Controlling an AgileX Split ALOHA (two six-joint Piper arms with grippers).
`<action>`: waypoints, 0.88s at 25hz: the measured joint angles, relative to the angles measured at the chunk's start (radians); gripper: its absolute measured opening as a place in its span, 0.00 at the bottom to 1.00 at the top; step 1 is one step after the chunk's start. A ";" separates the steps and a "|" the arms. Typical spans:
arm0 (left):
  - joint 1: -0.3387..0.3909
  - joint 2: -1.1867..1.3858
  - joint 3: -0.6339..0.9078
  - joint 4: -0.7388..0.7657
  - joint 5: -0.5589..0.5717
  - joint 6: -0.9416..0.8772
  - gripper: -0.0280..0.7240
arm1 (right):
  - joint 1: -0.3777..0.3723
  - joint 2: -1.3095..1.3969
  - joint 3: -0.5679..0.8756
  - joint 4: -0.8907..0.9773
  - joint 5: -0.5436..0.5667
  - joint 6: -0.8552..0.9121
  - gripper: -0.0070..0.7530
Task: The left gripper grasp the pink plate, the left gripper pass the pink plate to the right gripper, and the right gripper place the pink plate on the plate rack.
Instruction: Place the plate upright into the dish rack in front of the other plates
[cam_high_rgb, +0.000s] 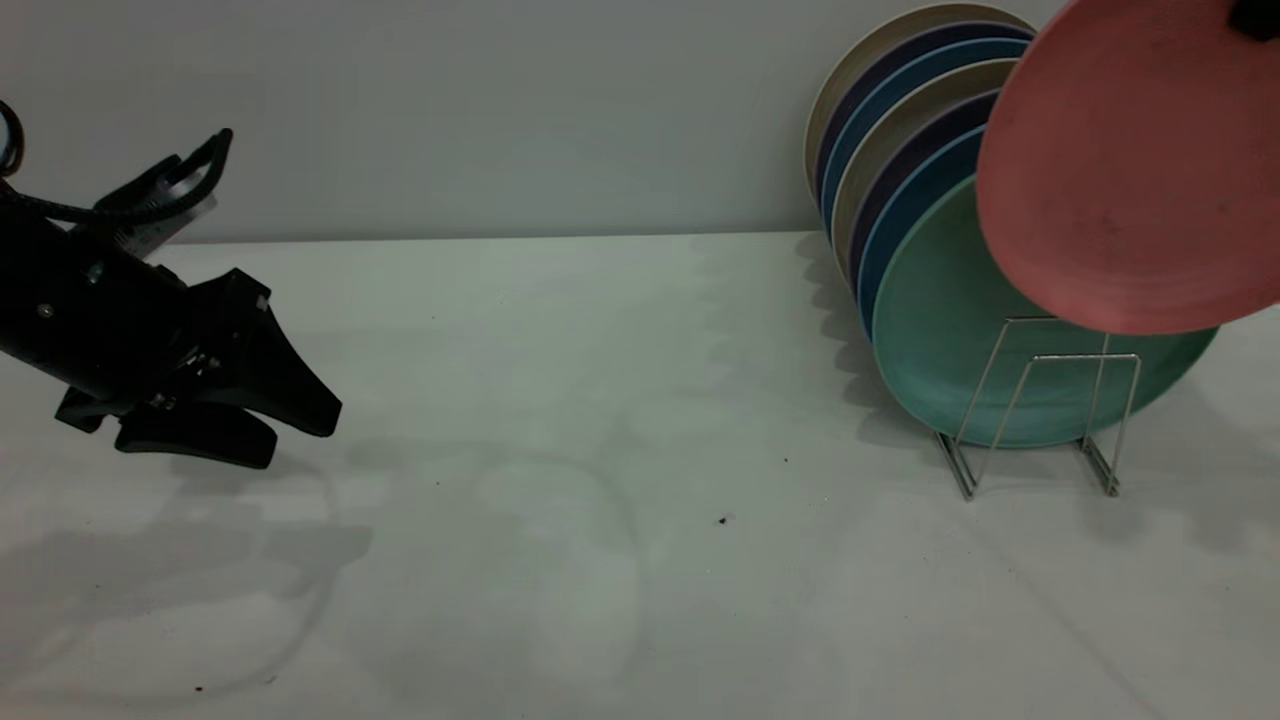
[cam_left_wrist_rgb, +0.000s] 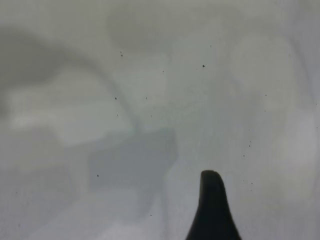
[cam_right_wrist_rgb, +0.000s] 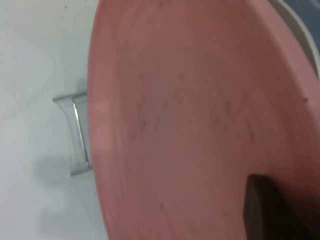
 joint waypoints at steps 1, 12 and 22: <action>0.000 0.000 0.000 0.000 -0.001 0.000 0.79 | 0.007 0.004 0.000 0.002 -0.005 -0.005 0.13; 0.000 0.000 0.000 -0.003 -0.003 -0.001 0.79 | 0.049 0.053 -0.002 0.010 -0.056 -0.019 0.13; 0.000 0.000 0.000 -0.003 -0.004 -0.001 0.79 | 0.053 0.054 -0.002 0.011 -0.023 -0.001 0.13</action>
